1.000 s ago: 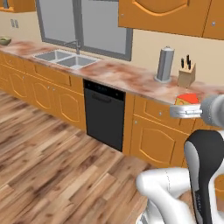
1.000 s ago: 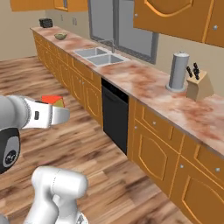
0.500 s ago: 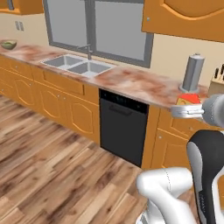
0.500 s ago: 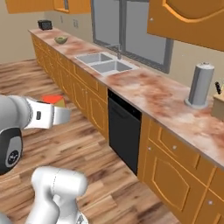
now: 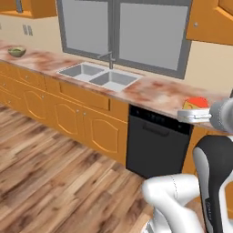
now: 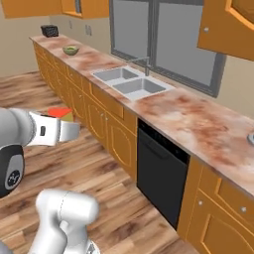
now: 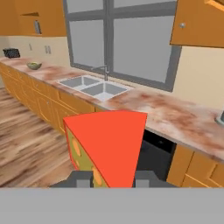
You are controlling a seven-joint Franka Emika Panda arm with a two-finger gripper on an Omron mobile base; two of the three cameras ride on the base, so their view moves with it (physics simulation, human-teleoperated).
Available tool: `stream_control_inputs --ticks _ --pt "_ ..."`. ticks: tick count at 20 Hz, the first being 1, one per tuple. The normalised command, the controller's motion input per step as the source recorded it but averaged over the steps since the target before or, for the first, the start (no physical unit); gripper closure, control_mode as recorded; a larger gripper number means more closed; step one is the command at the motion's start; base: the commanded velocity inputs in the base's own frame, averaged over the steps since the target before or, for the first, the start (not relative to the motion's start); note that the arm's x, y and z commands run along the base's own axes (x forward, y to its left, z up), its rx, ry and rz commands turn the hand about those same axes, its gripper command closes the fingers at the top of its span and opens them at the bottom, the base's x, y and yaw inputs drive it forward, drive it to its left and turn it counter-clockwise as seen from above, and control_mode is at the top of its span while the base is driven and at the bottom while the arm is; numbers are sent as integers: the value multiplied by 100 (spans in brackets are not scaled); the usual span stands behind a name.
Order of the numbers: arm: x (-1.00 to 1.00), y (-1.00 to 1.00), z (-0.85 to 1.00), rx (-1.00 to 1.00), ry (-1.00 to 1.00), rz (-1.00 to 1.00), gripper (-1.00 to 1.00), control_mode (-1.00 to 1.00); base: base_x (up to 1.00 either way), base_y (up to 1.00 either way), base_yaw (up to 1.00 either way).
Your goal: Pick the cheese from the fridge and the cheese grater from the cabinet and place them next to the salad bowl.
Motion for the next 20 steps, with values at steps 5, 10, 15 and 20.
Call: stream_control_inputs --ticks 5,10,15,20 --pt "0 0 0 0 0 0 100 100 100 52 -14" --pt "0 0 0 0 0 0 100 100 100 73 -10" --pt "0 0 0 0 0 0 100 100 100 77 -2" --pt "0 0 0 0 0 0 100 100 100 73 -8"
